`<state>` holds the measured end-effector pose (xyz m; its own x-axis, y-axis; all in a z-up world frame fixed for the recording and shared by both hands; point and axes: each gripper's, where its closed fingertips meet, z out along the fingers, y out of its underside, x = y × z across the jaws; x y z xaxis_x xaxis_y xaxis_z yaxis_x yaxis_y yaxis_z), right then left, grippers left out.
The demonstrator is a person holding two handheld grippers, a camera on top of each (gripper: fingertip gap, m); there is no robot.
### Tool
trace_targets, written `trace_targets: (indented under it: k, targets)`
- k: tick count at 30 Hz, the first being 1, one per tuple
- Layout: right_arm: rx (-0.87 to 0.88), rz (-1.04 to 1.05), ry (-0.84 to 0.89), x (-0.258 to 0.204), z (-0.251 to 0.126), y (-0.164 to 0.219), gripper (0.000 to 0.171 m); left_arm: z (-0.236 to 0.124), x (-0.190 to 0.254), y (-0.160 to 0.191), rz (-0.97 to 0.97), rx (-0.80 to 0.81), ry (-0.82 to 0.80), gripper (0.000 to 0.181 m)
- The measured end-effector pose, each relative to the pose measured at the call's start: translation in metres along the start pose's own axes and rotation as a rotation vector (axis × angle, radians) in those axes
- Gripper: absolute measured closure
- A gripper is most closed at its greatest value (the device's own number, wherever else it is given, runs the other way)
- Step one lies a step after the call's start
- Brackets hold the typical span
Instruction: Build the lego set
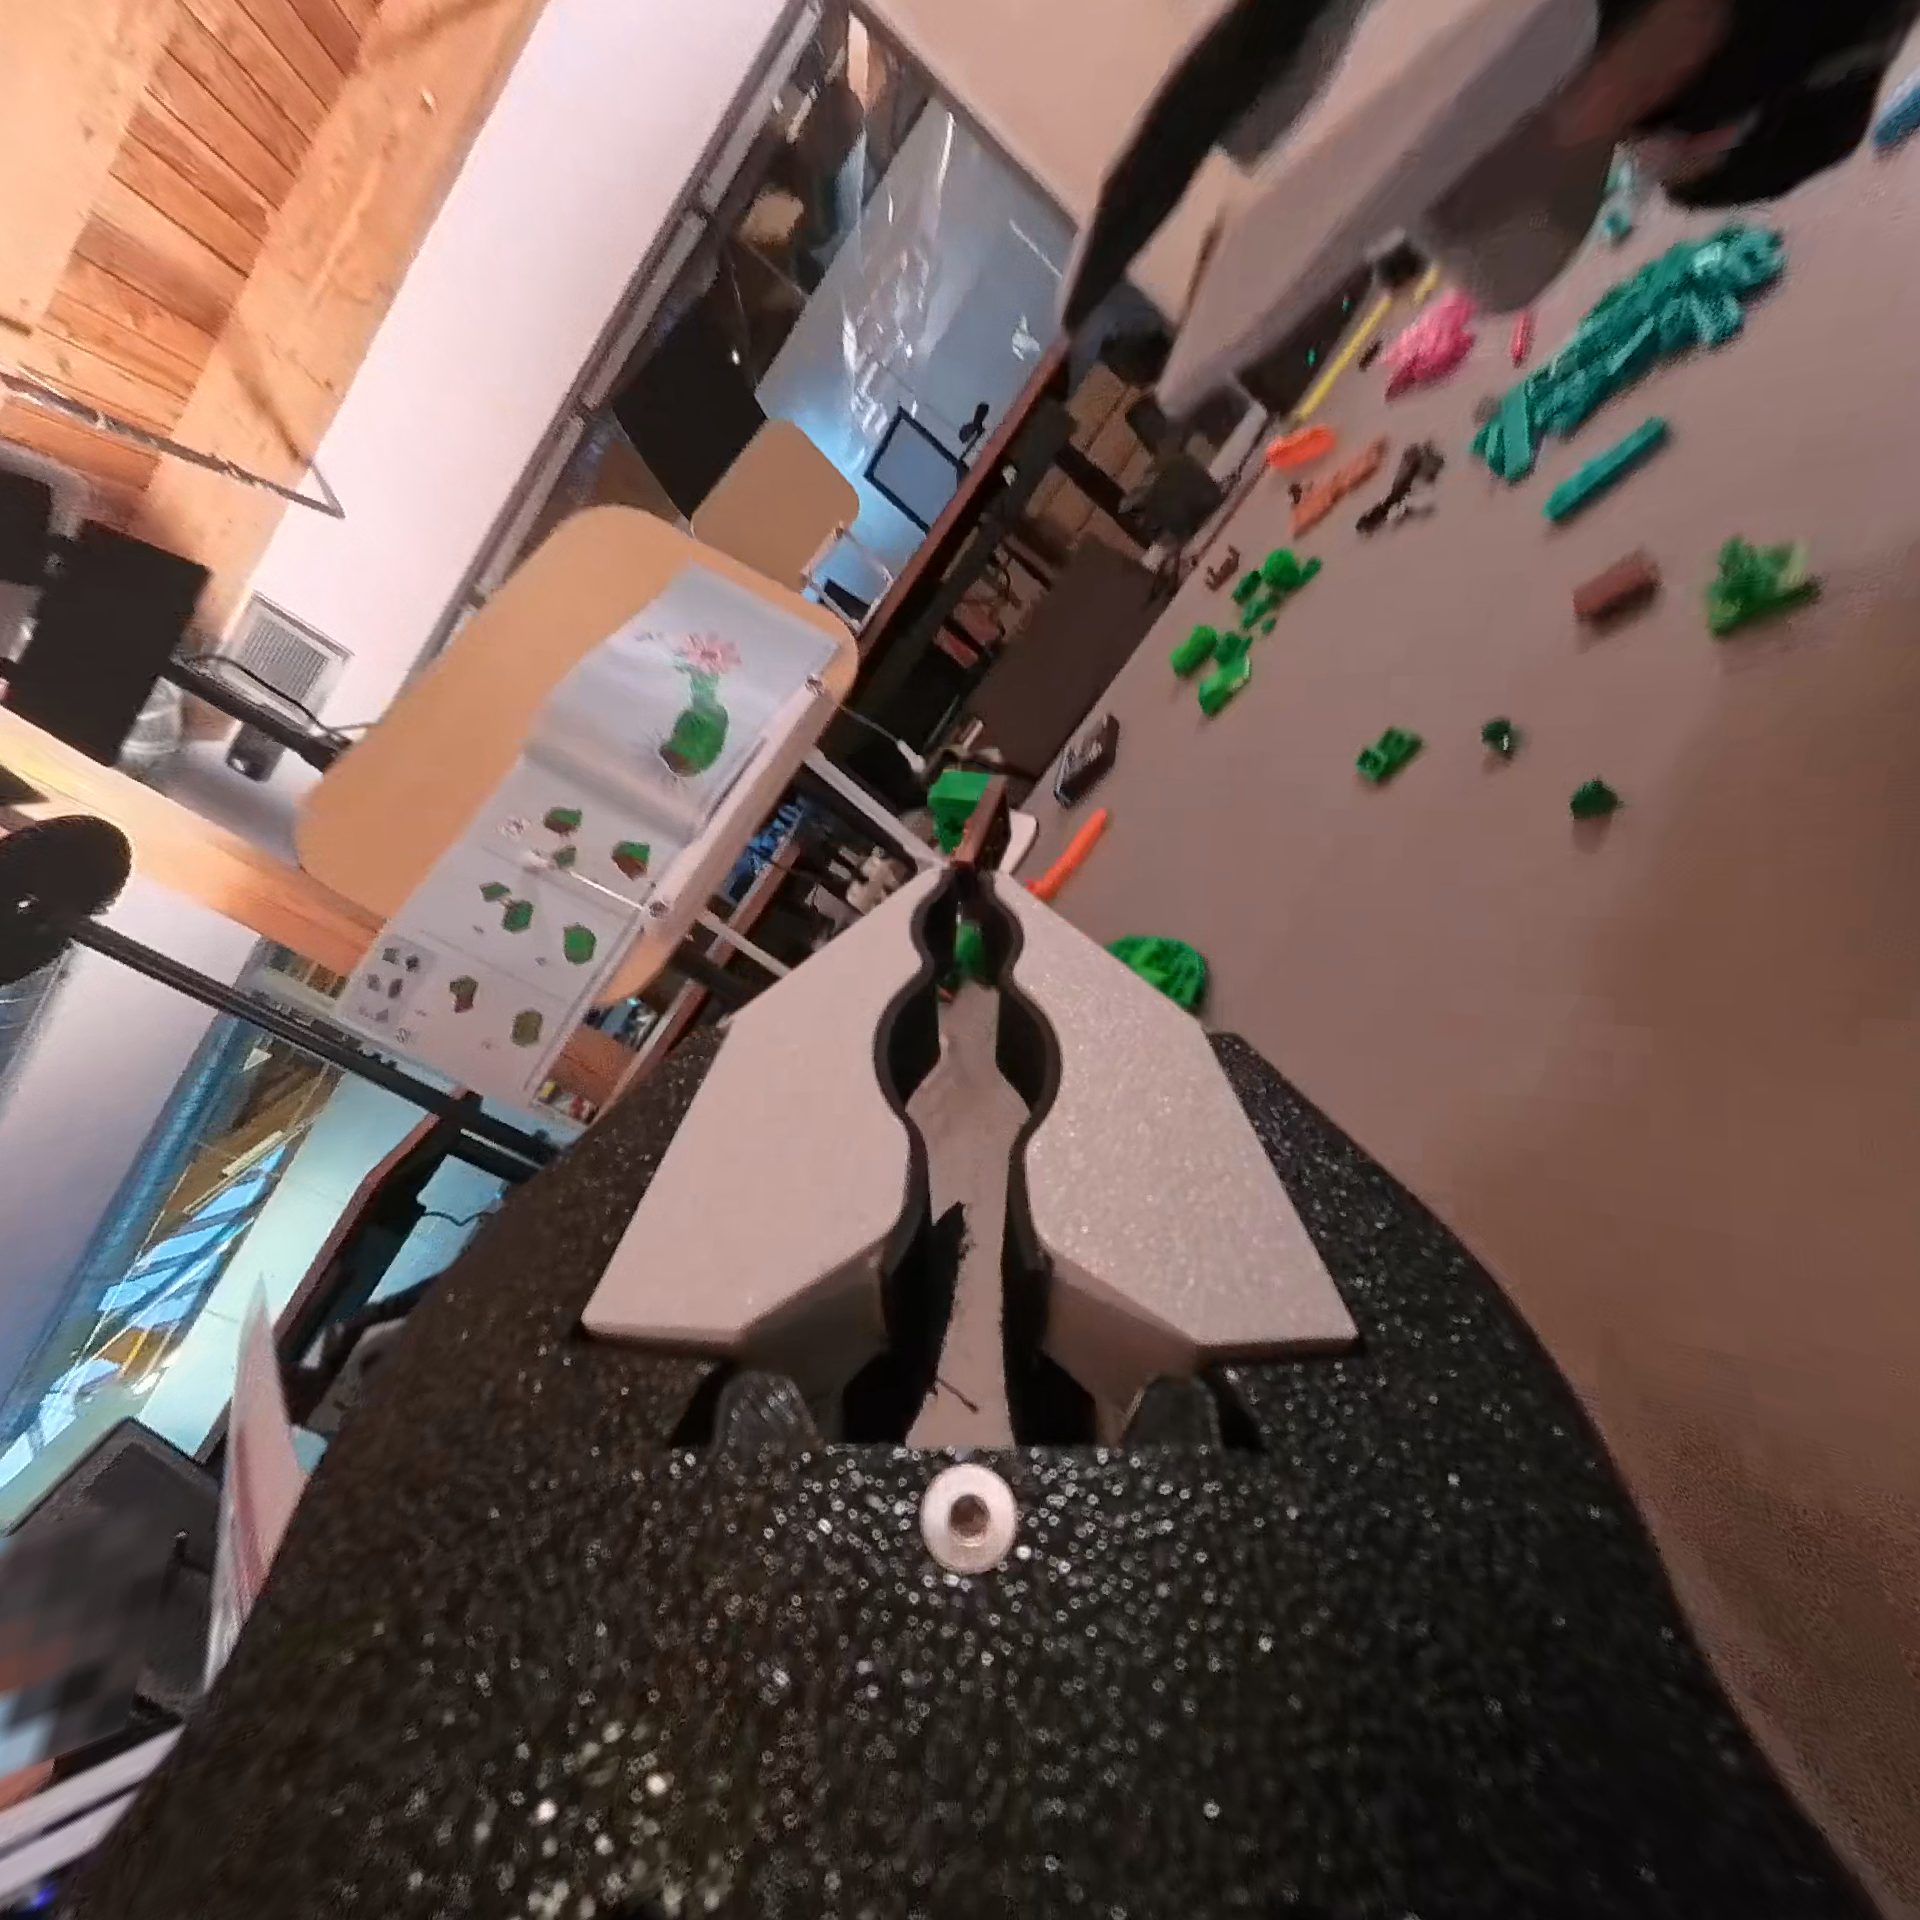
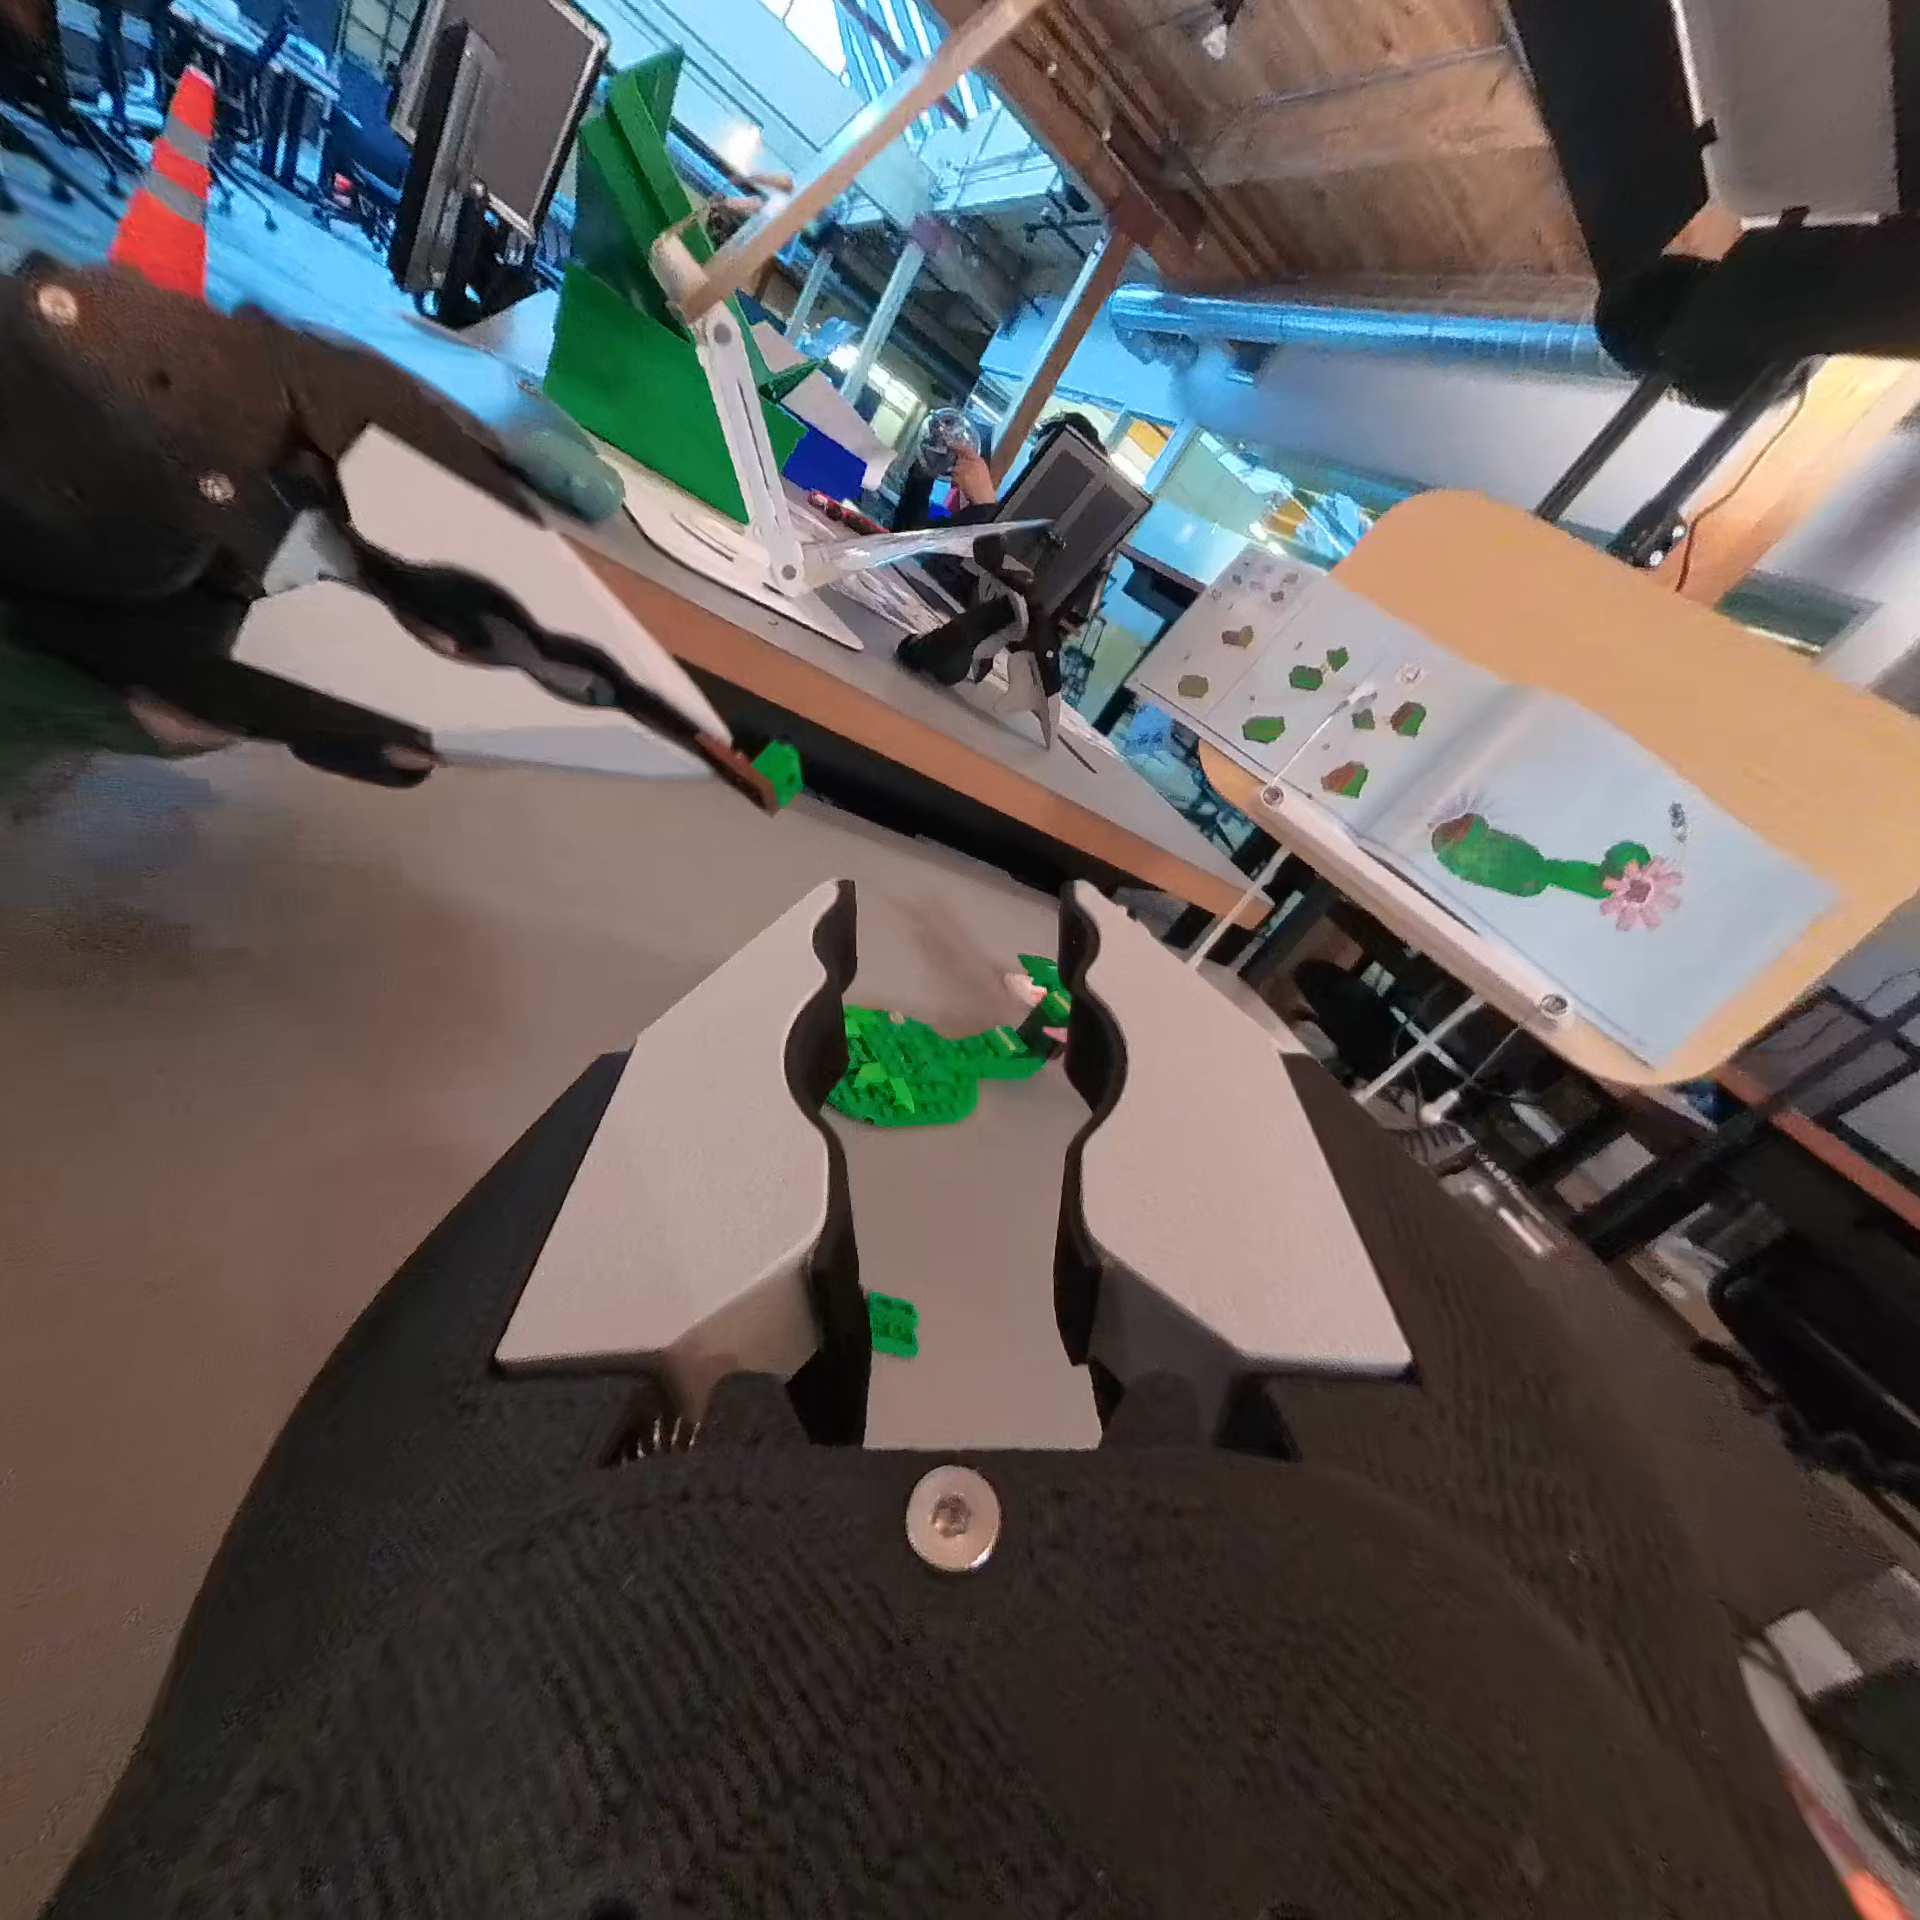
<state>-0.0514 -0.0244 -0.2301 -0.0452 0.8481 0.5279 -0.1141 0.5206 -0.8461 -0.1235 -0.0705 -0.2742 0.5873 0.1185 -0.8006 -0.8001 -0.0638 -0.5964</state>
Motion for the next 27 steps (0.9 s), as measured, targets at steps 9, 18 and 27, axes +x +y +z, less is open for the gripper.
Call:
trace_targets:
  k: [9,18,27]
  targets:
    - [0.040,0.154,0.059,0.011,-0.001,0.006,0.137,0.013,0.005,0.030,0.092,-0.121,-0.038,0.181]
    - [0.027,0.192,0.095,0.014,0.001,0.016,0.140,0.009,0.015,0.015,0.134,-0.075,0.024,0.180]
    - [0.036,0.193,0.134,0.022,-0.002,0.016,0.140,0.010,0.023,0.004,0.185,-0.043,0.061,0.181]
